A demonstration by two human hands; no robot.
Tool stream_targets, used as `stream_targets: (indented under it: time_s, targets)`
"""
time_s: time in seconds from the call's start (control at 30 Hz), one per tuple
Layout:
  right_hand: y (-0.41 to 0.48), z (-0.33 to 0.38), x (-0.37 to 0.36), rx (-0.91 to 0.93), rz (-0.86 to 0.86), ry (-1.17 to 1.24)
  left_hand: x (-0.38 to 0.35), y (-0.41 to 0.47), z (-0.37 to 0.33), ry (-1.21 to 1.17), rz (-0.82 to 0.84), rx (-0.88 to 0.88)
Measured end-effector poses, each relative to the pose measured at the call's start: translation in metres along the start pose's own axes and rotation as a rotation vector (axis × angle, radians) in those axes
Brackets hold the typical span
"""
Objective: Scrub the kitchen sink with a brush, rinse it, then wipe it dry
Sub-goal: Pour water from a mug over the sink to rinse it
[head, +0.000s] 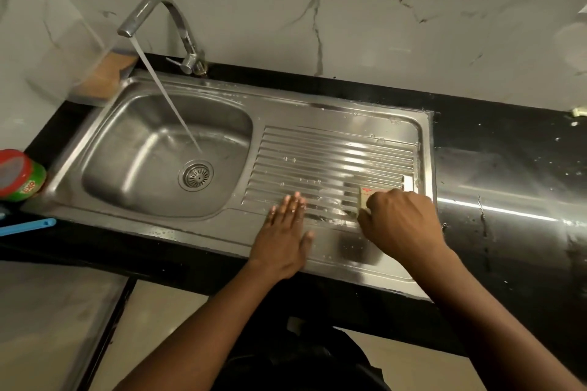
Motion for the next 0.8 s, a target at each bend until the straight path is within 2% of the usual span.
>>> stream_targets:
  time_s: [0.13,0.3,0.57,0.8]
  targets:
    - [-0.016,-0.035,-0.011,-0.118,-0.018,0.067,0.001,-0.016,0.049,-0.048,-0.021,0.140]
    - [-0.008,-0.025,-0.020,-0.203,-0.092,0.440,0.017,-0.018,0.075,-0.070,-0.032,0.126]
    - [0.075,0.090,-0.003,-0.189,-0.040,1.275,0.092,0.012,0.166,-0.248,-0.116,0.148]
    - [0.176,0.207,0.031,-0.175,0.004,1.610,0.176,0.032,0.274,-0.380,-0.247,0.221]
Point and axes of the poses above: each hand's wrist, its own y-axis towards the middle knuckle, its own x-axis out of the back of the hand, z = x × y, the point moved 7 cm from there along y, towards the middle knuckle, and after that the axes turned 6 degrees about x, right-handed, at the moved point
